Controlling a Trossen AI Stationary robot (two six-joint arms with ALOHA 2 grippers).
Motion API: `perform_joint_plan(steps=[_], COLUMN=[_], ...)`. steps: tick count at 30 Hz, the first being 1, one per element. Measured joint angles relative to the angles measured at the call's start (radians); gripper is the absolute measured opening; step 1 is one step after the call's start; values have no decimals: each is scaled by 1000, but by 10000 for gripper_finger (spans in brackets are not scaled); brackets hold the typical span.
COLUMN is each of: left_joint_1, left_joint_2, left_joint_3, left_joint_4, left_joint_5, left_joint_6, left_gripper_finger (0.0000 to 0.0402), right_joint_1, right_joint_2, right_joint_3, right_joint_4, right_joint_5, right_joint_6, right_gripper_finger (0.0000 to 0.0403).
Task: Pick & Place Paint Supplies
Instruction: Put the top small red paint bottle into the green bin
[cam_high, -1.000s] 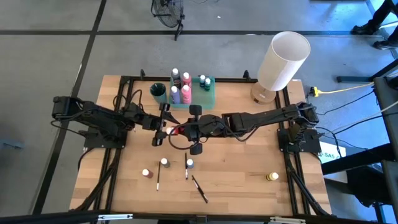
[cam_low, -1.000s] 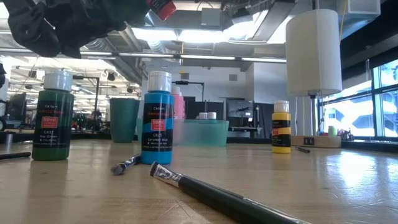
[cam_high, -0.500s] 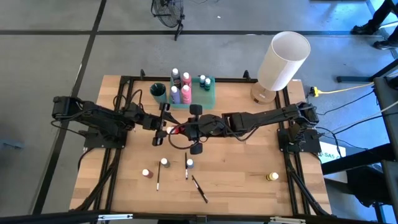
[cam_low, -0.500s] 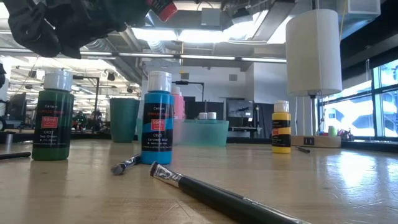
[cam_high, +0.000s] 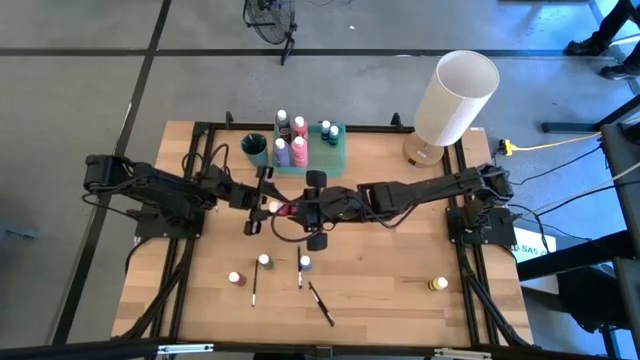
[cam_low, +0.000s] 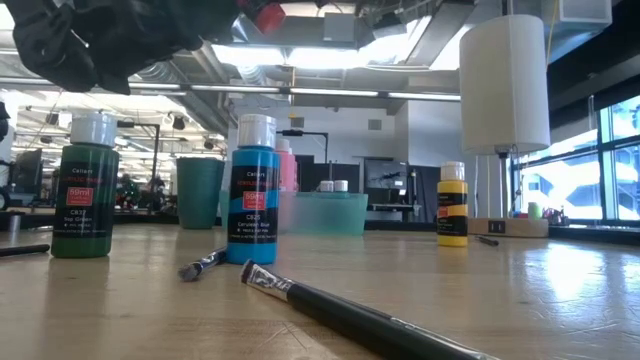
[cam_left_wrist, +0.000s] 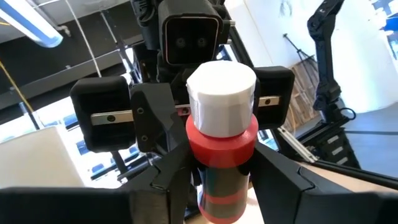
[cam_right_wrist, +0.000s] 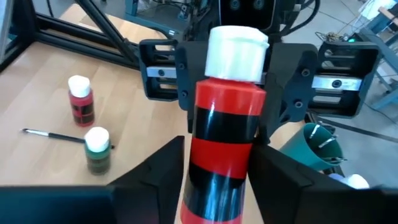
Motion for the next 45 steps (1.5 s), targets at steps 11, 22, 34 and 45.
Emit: perform_joint_plan(steps=[11,22,34,45], left_joint_1=[0,19,25,26], left_joint_2=[0,-1,-1,0], left_joint_3=[0,3,2,0], left_joint_4=[-5,-32,-50,-57], left_joint_5=[-5,-59,-82,-91], left_joint_6=[3,6,2,3], left_gripper_finger=[143,143,143,143], right_joint_1=[-1,28,41,42], right_joint_2=[0,5,5,5], right_joint_3=[0,-3,-3,-1], right_joint_4=[-6,-6,-33,-77], right_joint_5=[1,175,299,366], right_joint_6=[9,-15,18,36], right_gripper_finger=[157,167,168,168])
